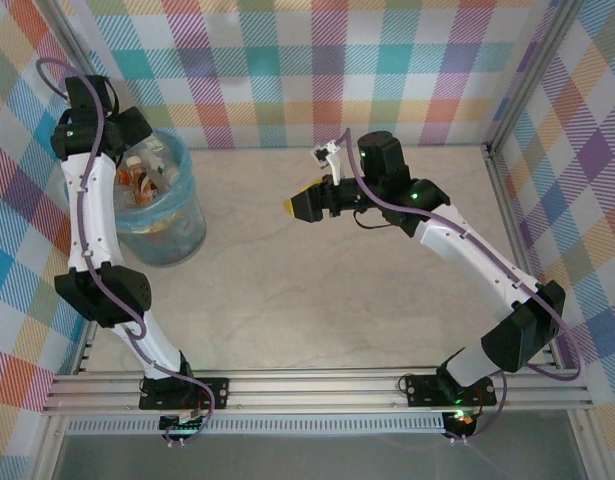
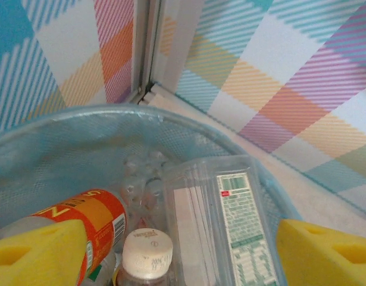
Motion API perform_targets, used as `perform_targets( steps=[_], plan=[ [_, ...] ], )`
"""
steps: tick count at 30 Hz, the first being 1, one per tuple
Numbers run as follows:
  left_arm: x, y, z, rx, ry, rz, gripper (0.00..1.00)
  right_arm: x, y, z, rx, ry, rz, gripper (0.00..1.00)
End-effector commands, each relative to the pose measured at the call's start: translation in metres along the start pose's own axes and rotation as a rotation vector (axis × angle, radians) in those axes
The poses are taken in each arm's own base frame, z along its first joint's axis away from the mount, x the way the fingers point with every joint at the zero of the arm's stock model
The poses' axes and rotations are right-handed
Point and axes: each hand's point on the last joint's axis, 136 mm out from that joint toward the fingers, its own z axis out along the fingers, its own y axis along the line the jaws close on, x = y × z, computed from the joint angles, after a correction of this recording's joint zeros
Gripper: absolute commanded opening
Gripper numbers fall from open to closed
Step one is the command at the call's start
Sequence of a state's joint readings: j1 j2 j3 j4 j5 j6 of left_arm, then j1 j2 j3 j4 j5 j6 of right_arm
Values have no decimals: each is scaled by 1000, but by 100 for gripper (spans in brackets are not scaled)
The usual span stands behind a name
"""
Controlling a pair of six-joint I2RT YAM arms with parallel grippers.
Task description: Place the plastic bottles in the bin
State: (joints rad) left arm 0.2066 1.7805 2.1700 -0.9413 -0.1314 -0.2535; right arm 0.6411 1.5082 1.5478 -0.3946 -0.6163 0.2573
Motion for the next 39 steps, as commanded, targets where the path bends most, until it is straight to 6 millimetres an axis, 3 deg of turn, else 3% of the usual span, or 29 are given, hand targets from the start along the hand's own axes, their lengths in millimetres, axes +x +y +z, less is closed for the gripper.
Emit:
perform_targets(
  steps=[1, 6, 9, 11, 13, 15, 17, 19, 22, 24, 27, 30, 34, 39],
  plan=[
    [-7, -6, -12, 55, -17, -29, 77, -6, 14, -12, 0, -22, -27, 75],
    [18, -22, 8, 95, 102, 25, 68, -2, 11, -11, 10, -9, -9, 74],
    [15, -26, -2, 122, 98, 25, 64, -3, 13, -13, 13, -12, -11, 74],
    [-3, -30, -28, 155, 22, 20, 63, -6, 12, -16, 38, -13, -12, 74],
    [-24, -39, -71, 217, -91, 32, 63, -10, 5, -21, 107, -12, -5, 74],
    [-29, -48, -113, 274, -204, 96, 65, -16, -7, -29, 203, -30, -1, 74],
    [-19, -59, -156, 343, -331, 187, 66, -22, -24, -43, 314, -69, 5, 74],
    [9, -63, -198, 430, -456, 264, 67, -28, -49, -65, 445, -123, 26, 77],
    [63, -53, -229, 540, -507, 271, 68, -25, -96, -105, 651, -175, 91, 80],
    [109, -45, -218, 586, -448, 263, 67, -15, -131, -134, 793, -201, 128, 82],
    [175, -29, -183, 581, -364, 226, 66, 11, -180, -174, 991, -230, 110, 88],
    [223, -17, -148, 546, -349, 210, 68, 51, -222, -199, 1173, -234, 9, 96],
    [265, 1, -93, 417, -349, 218, 71, 111, -265, -205, 1260, -199, -41, 99],
    [297, 7, -50, 335, -344, 332, 70, 151, -290, -187, 1215, -206, -110, 98]
  ],
)
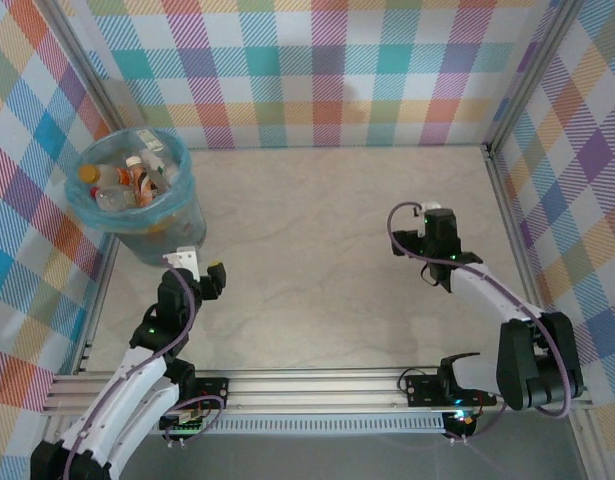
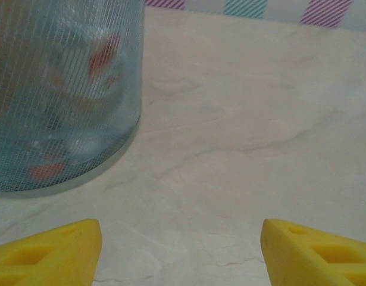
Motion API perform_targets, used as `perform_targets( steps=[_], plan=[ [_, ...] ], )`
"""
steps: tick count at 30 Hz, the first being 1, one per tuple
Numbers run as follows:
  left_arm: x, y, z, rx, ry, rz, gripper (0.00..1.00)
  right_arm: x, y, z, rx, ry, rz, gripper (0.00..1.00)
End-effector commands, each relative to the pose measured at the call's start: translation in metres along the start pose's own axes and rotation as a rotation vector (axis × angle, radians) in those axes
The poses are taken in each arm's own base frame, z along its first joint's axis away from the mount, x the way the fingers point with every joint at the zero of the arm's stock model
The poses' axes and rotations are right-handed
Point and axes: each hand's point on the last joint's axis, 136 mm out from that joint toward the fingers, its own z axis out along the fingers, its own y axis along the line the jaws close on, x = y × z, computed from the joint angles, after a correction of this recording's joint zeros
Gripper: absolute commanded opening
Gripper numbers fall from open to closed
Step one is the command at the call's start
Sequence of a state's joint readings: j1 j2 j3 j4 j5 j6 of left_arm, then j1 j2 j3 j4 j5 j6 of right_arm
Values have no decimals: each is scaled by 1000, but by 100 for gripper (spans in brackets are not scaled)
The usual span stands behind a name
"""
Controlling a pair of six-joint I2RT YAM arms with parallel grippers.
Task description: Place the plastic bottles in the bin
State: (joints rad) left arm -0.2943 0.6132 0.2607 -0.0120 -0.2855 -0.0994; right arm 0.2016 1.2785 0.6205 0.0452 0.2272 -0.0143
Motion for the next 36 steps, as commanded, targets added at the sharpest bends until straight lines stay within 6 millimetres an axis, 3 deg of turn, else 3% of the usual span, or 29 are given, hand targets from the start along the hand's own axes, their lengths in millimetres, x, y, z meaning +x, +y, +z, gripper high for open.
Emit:
perform_targets(
  steps=[1, 6, 8, 13, 17, 24, 31, 36],
  plan=[
    [-35, 2, 8, -46, -175, 45, 70, -47, -1, -1, -1, -276, -35, 98],
    [-11, 9, 29, -88, -139, 69, 70, -26, 3, 9, -70, -345, -43, 98],
    [-14, 14, 33, -112, -148, 72, 70, -20, 8, 13, -96, -376, -79, 98],
    [-18, 25, 49, -77, -154, 8, 70, -12, -9, 11, -202, -425, 45, 97],
    [-19, 20, 59, -5, -131, 34, 71, -7, -10, 17, -251, -430, 67, 98],
    [-16, -15, 85, 193, -41, 95, 74, -8, -10, 22, -253, -390, 75, 100],
    [-20, -19, 111, 203, -16, 128, 77, -8, -12, 22, -250, -392, 82, 100],
    [-5, -11, 131, 167, -28, 97, 79, -7, -15, 22, -241, -393, 92, 100]
  ],
)
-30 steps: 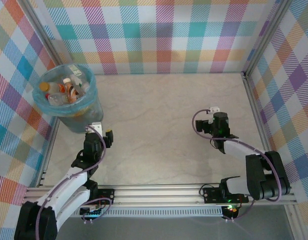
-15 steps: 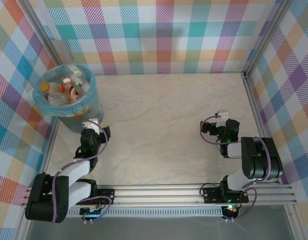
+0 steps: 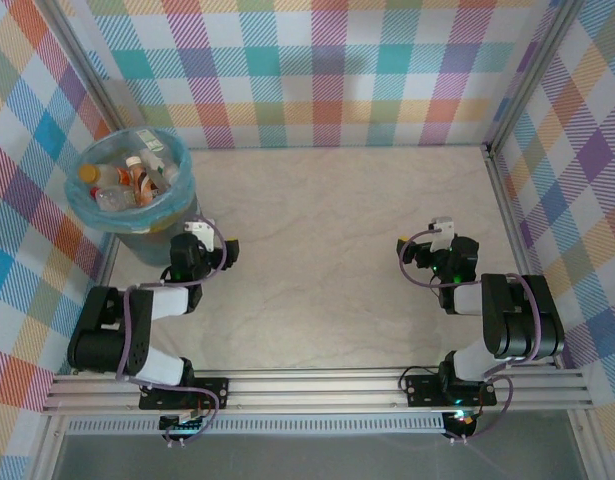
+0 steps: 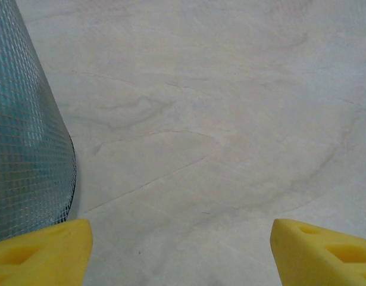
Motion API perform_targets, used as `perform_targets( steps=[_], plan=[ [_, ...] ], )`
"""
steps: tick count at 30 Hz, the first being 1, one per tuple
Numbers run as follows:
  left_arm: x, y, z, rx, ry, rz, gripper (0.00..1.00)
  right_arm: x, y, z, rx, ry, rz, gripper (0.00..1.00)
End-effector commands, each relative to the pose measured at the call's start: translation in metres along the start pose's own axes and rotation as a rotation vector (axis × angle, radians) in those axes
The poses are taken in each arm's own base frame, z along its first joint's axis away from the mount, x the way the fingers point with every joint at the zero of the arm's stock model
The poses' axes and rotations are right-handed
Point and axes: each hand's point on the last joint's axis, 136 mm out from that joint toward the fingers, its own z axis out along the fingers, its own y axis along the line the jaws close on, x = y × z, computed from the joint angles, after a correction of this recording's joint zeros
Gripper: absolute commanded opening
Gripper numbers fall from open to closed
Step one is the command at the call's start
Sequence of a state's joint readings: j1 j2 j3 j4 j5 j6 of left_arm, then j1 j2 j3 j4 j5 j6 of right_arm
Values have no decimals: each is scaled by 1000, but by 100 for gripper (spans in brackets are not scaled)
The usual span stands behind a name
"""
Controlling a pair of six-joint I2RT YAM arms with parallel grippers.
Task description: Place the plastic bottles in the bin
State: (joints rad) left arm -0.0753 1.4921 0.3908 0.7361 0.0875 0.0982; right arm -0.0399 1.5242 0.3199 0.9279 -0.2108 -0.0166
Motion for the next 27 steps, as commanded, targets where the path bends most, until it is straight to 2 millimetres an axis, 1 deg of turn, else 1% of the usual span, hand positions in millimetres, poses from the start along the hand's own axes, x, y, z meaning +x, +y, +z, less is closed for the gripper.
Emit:
perform_targets(
  steps=[1, 3, 4, 5, 6, 7, 8, 9, 10, 27],
  plan=[
    [-8, 11, 8, -34, -55, -19, 79, -15, 0, 1, -10, -52, -1, 100],
    [-7, 12, 8, -36, -54, -20, 80, -15, -7, 3, 24, -43, 17, 100],
    [-6, 14, 8, -49, -48, -27, 81, -14, -17, 5, 77, -28, 46, 100],
    [-5, 21, 9, -87, -41, -46, 83, -13, -27, 8, 133, -4, 77, 100],
    [-6, 32, 11, -152, -25, -77, 87, -15, -27, 9, 146, -6, 64, 100],
    [-7, 33, 11, -156, -33, -76, 92, -14, -27, 9, 148, -3, 63, 100],
    [-6, 33, 11, -157, -29, -77, 94, -14, -27, 9, 151, -4, 61, 100],
    [-7, 33, 11, -159, -30, -77, 99, -14, -26, 9, 151, 0, 61, 100],
    [-6, 33, 11, -157, -30, -77, 100, -14, -26, 10, 152, -2, 59, 100],
    [-7, 32, 12, -162, -25, -67, 100, -14, -25, 10, 153, 1, 51, 100]
  ],
)
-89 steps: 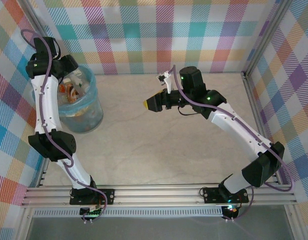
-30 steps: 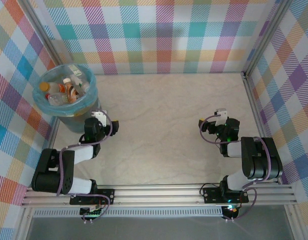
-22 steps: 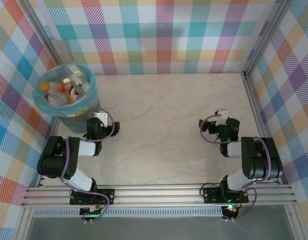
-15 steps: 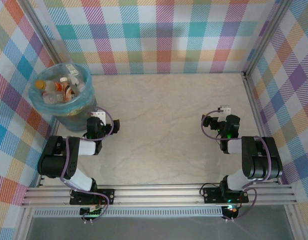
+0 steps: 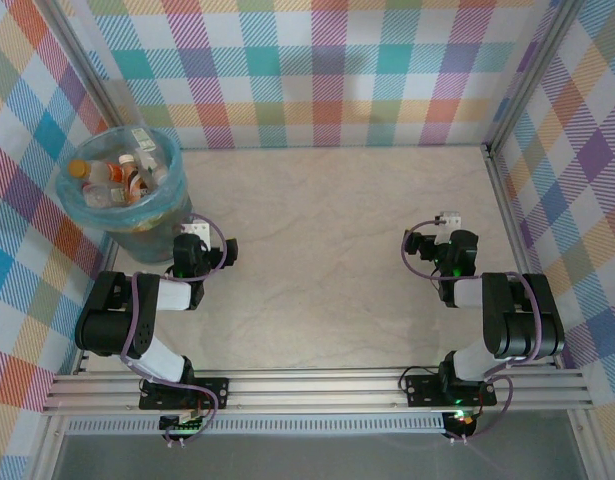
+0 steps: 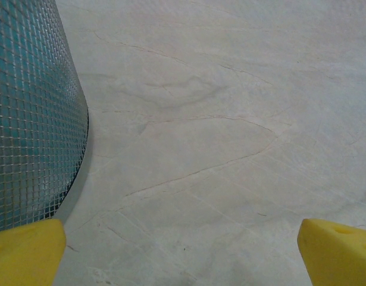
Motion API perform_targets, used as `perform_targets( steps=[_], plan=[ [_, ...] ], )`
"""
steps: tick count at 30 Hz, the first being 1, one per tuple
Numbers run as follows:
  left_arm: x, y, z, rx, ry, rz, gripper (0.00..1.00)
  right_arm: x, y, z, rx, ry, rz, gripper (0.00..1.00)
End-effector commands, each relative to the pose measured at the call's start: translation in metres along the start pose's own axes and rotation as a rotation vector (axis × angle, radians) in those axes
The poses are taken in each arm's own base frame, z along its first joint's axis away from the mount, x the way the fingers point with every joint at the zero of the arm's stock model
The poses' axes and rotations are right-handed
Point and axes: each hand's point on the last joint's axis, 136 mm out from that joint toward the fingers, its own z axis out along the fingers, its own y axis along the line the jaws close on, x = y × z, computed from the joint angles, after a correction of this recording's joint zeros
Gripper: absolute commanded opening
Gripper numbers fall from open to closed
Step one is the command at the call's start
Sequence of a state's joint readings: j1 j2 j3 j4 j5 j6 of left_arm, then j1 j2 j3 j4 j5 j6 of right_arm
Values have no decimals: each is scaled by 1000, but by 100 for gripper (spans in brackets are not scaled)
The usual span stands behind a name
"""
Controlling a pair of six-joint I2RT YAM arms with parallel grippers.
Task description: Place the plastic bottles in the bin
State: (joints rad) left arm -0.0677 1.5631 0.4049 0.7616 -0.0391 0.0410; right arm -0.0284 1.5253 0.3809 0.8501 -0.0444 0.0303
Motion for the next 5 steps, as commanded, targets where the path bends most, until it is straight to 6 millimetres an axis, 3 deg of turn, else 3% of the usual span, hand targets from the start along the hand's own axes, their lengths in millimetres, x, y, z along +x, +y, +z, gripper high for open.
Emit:
perform_targets(
  steps=[1, 5],
  plan=[
    [-18, 4, 3, -25, -49, -11, 100, -6, 2, 3, -4, -12, 5, 100],
    [-18, 4, 3, -25, -52, -9, 100, -6, 3, 3, -5, -11, 5, 100]
  ],
)
